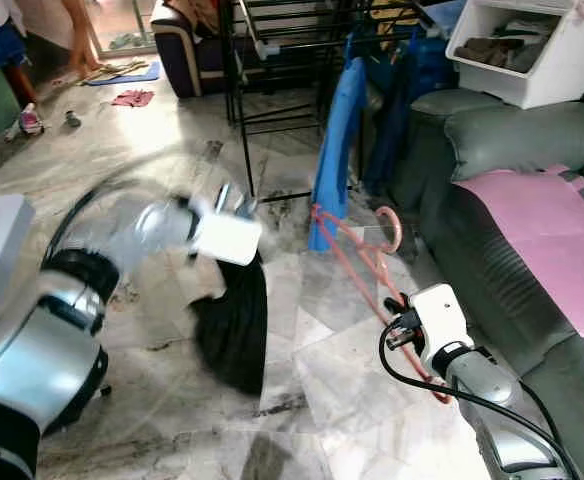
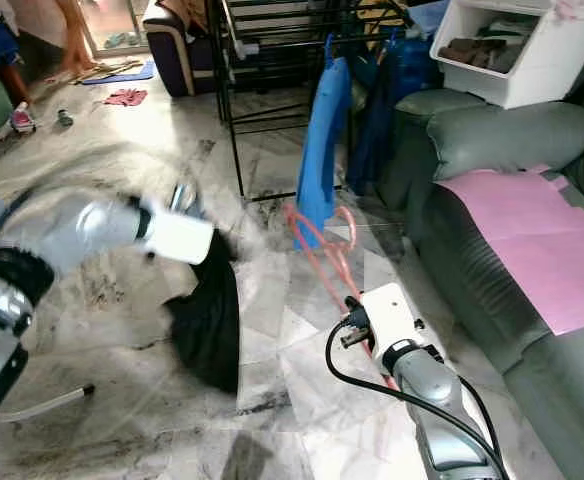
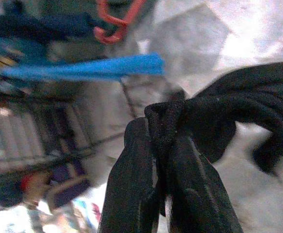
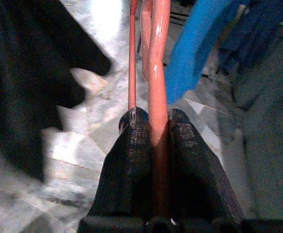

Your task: Hang hanger

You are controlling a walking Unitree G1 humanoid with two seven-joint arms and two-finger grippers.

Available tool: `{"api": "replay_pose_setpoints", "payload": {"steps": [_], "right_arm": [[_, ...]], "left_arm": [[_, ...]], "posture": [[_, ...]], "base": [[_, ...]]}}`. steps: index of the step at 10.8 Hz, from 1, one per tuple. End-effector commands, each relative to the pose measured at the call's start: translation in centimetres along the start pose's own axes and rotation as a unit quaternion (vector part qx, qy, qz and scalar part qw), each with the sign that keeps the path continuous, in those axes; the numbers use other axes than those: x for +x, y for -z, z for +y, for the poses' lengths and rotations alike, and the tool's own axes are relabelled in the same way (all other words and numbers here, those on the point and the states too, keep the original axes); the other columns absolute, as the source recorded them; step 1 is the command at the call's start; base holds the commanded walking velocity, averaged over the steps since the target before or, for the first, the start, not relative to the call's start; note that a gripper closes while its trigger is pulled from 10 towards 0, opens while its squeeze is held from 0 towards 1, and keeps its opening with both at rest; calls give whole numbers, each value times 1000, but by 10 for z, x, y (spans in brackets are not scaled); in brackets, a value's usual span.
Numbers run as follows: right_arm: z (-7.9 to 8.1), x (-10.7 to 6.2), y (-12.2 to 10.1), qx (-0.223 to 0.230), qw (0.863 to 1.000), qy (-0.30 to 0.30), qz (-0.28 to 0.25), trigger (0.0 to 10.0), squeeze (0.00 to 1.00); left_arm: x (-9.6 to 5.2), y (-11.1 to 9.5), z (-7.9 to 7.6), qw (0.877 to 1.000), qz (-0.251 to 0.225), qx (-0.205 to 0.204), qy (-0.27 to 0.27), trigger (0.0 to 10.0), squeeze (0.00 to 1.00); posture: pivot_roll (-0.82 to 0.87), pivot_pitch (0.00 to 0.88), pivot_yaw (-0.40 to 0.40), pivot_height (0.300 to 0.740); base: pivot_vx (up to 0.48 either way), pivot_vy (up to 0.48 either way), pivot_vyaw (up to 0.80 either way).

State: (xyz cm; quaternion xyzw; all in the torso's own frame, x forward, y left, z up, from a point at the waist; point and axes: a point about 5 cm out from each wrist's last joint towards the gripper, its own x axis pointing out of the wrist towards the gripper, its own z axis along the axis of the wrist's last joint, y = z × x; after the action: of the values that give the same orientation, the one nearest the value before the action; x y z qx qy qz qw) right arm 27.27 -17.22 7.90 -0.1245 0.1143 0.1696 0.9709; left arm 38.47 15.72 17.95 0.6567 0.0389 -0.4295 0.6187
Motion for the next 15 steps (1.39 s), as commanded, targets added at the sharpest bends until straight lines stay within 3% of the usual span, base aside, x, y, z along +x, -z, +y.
{"api": "replay_pose_setpoints", "payload": {"steps": [1, 2, 5, 7, 10, 12, 15], "right_arm": [[2, 1, -14, -8, 999, -13, -28, 10000, 0], [1, 1, -17, -11, 999, -20, -31, 10000, 0], [5, 0, -23, -8, 997, -59, -39, 10000, 0], [3, -7, -22, -14, 995, -98, -30, 10000, 0], [7, -31, -18, -20, 978, -209, -4, 10000, 0], [-4, -40, -19, -40, 972, -232, 17, 10000, 0], [-14, -44, -15, -74, 968, -235, 39, 10000, 0]], "left_arm": [[-4, 2, 7, 1000, -2, -17, -18, 10000, 0], [-1, 9, 3, 997, 22, -59, -36, 10000, 0], [0, 16, 7, 989, 52, -109, -83, 10000, 0], [2, 4, 14, 990, 15, -94, -105, 10000, 0], [2, -7, 20, 989, -24, -37, -141, 10000, 0], [2, -2, 11, 993, -9, -12, -118, 10000, 0], [-1, 0, 15, 991, -6, -12, -132, 10000, 0]], "posture": [[-49, 47, 36, 740], [-51, 43, 32, 740], [-53, 39, 25, 740], [-62, 40, 24, 740], [-68, 43, 27, 740], [-69, 46, 28, 740], [-67, 46, 22, 740]], "base": [[0, 0, 0], [0, 0, 0], [0, 0, 0], [0, 0, 0], [0, 0, 0], [0, 0, 0], [0, 0, 0]]}}
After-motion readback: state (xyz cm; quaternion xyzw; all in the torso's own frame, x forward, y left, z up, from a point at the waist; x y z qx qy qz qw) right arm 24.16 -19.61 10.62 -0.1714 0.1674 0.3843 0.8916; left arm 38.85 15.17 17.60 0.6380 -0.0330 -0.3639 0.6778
